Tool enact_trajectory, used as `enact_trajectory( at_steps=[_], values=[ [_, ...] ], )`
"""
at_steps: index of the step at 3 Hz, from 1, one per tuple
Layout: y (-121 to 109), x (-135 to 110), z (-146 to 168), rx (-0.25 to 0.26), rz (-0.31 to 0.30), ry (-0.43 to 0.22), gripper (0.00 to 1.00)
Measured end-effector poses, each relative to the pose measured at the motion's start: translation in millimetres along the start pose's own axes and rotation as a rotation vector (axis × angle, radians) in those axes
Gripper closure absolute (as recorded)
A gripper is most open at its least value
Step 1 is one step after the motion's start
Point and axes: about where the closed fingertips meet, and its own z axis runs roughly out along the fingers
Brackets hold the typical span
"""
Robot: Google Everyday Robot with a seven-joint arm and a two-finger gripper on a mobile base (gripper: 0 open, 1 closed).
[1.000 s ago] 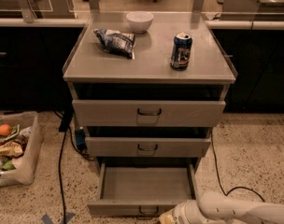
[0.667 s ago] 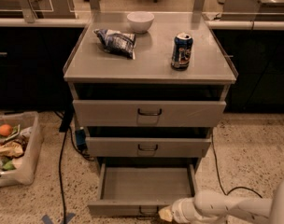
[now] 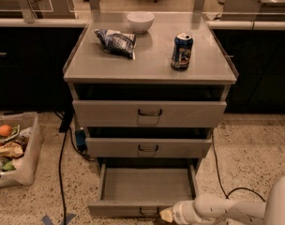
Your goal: Close bottom drawer
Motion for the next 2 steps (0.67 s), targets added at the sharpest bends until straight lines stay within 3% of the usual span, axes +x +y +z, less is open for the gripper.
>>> enact_trajectory(
  at_steps=[1, 2],
  values=[
    [-4.1, 14.0, 28.4, 0.018, 0.034, 0.009, 1.0],
    [-3.8, 14.8, 30.5, 0.017, 0.035, 0.01, 1.0]
  ],
)
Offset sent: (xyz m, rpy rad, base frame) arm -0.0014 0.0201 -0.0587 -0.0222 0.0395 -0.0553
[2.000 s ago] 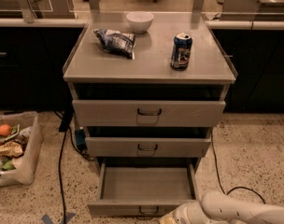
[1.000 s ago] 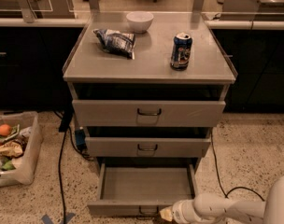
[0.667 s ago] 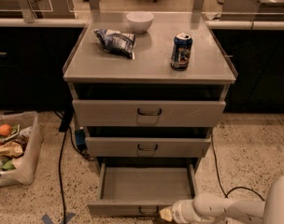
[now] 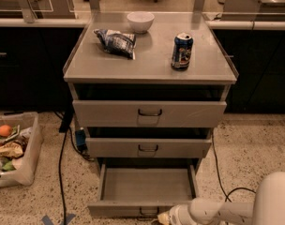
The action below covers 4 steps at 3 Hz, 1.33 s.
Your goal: Close bottom drawer
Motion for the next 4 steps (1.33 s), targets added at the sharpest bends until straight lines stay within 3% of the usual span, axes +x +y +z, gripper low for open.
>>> enact_trajectory(
  at_steps=[1, 3, 4],
  values=[
    [-5.9, -7.4, 2.4, 0.012, 0.008, -0.012, 1.0],
    [-48.7, -72.2, 7.0, 0.076, 0.045, -0.126, 1.0],
    [-48.7, -72.2, 7.0, 0.076, 0.045, -0.126, 1.0]
  ],
)
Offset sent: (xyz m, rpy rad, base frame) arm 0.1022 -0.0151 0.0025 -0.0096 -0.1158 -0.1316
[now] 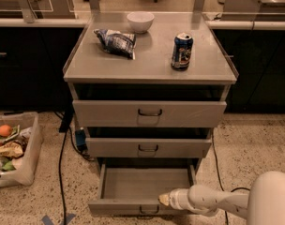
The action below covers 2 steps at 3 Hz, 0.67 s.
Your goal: Close bottom drawer
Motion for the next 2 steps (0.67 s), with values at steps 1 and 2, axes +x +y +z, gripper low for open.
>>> enact_trajectory(
  at_steps=[1, 2],
  values=[
    [11.2, -2.4, -9.3, -0.043, 0.003, -0.003, 1.0],
    [22.0, 3.8, -25.6, -0.1, 0.009, 0.019, 1.0]
  ],
)
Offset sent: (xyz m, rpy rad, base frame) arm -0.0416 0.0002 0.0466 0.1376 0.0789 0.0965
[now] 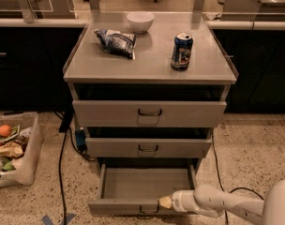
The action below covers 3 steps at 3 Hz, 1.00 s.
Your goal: Close bottom drawer
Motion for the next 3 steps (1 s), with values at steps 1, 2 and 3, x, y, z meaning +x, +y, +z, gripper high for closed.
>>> enact_trajectory(
  at_steps=[1, 2, 3],
  values=[
    [2.7, 2.6, 0.8, -0.01, 0.001, 0.009, 1.0],
    [-3.0, 8.4, 11.0, -0.005, 0.035, 0.023, 1.0],
    [4.4, 25.9, 7.2, -0.016, 0.071, 0.059, 1.0]
  ],
)
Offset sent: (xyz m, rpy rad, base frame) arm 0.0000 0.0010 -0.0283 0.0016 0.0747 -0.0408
